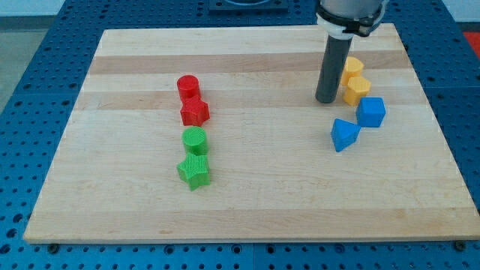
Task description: Push the yellow blocks to the right
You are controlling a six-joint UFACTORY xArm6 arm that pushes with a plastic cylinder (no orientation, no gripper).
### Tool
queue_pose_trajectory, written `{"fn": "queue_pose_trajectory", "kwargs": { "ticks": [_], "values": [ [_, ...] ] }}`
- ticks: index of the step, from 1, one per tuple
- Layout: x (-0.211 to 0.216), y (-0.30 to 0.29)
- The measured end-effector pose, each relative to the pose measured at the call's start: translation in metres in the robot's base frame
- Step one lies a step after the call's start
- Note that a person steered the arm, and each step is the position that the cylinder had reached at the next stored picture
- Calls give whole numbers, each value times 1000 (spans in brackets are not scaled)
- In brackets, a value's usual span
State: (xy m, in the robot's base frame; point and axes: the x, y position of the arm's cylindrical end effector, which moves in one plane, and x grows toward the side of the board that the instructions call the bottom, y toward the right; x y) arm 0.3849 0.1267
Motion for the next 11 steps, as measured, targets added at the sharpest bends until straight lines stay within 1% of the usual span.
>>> {"fn": "queue_pose_trajectory", "kwargs": {
  "ticks": [9, 11],
  "values": [
    [-8, 31],
    [-8, 21]
  ]
}}
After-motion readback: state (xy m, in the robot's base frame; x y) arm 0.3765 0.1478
